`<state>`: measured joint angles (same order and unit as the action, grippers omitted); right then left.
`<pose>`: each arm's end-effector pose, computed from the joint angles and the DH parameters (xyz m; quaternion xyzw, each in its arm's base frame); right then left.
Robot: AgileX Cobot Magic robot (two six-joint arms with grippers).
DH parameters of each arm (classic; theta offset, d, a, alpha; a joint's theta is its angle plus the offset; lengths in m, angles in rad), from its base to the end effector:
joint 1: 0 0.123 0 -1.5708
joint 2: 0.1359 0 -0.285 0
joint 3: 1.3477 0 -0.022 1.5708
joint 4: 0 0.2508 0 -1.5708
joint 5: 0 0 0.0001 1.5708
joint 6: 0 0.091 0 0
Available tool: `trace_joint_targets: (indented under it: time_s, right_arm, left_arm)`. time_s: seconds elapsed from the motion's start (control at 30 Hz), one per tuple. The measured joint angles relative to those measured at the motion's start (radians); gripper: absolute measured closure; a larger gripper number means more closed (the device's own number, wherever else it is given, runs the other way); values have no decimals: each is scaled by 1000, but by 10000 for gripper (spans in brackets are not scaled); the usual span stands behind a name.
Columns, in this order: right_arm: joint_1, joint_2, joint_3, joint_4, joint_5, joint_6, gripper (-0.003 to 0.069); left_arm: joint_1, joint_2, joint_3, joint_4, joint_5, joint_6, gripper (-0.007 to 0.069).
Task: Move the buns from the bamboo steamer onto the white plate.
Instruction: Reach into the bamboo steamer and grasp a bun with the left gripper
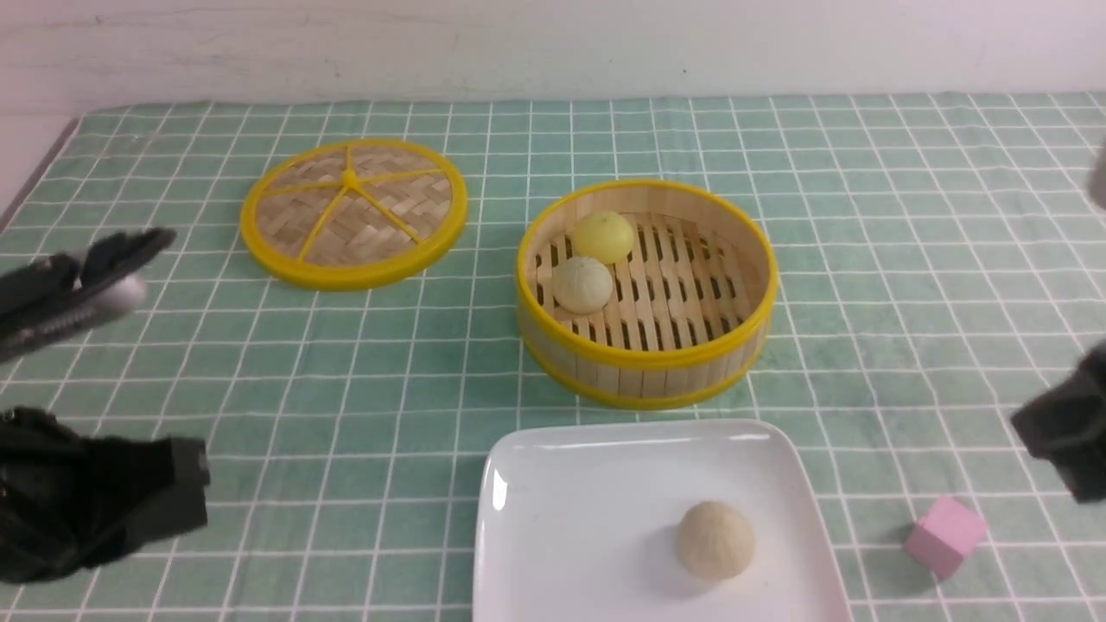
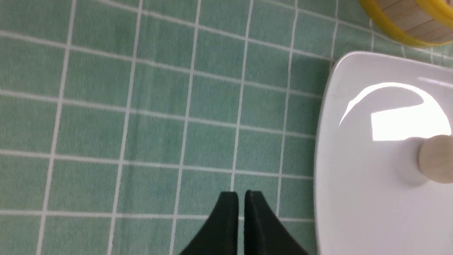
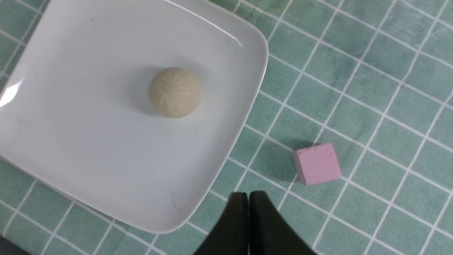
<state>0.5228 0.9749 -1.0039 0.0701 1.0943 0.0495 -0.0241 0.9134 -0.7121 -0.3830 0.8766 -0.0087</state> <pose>0.1451 0.0902 0.3540 -0.2180 0.9307 0.1154 0.2703 0.1594 -0.0300 0.2923 -0.0676 0.9413 -0.1796 0.2779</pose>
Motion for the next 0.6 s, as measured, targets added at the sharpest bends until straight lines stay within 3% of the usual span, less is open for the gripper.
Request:
trace_joint_targets:
  time_s: [0.13, 0.37, 0.6]
  right_arm:
    - [0, -165, 177, -4, -96, 4, 673]
    - [0, -231, 374, -8, -199, 5, 673]
    - [0, -234, 420, -27, -263, 5, 673]
  left_arm:
    - [0, 127, -176, -2, 64, 23, 623]
    - [-49, 392, -414, -32, 146, 37, 623]
    - [-318, 764, -740, 28, 132, -97, 594]
